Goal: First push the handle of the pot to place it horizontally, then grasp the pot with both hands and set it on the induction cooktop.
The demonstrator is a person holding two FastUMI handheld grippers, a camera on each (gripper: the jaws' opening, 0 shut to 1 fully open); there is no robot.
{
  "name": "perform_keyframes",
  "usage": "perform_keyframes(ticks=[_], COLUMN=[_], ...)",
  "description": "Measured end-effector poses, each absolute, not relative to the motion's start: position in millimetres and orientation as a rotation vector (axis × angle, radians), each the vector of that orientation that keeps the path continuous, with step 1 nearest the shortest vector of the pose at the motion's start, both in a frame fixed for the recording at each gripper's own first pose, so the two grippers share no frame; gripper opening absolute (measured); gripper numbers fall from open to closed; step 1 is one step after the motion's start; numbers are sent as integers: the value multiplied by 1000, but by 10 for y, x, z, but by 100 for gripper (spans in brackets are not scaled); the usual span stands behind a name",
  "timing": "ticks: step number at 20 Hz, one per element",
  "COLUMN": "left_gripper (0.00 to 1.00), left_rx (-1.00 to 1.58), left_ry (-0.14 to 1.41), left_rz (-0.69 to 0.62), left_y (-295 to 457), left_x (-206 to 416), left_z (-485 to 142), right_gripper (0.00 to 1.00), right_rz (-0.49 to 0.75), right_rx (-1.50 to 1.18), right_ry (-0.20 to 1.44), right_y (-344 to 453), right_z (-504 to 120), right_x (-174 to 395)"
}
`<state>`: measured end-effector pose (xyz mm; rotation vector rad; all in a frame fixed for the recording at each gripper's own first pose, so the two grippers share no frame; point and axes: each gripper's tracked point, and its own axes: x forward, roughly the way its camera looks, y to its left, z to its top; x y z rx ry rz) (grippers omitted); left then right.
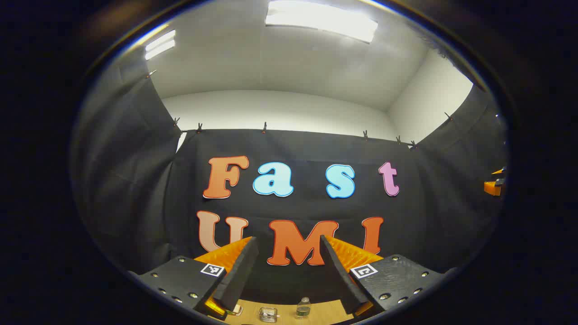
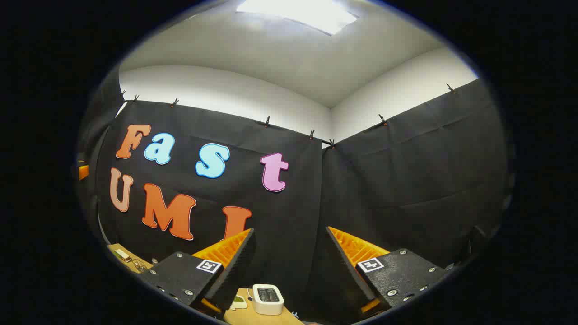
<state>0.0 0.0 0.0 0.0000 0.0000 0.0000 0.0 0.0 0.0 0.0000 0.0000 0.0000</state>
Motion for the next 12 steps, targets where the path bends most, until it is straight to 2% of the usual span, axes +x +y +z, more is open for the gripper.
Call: perform_keyframes(ticks=[12], left_gripper=[86], left_rx=[6], left_ry=[-19], left_rz=[45], left_y=[132], left_x=[-140], left_z=[129], right_gripper=[94], right_rz=[46], right_rx=[9], right_ry=[12], right_y=[123], right_z=[-72], right_x=[40])
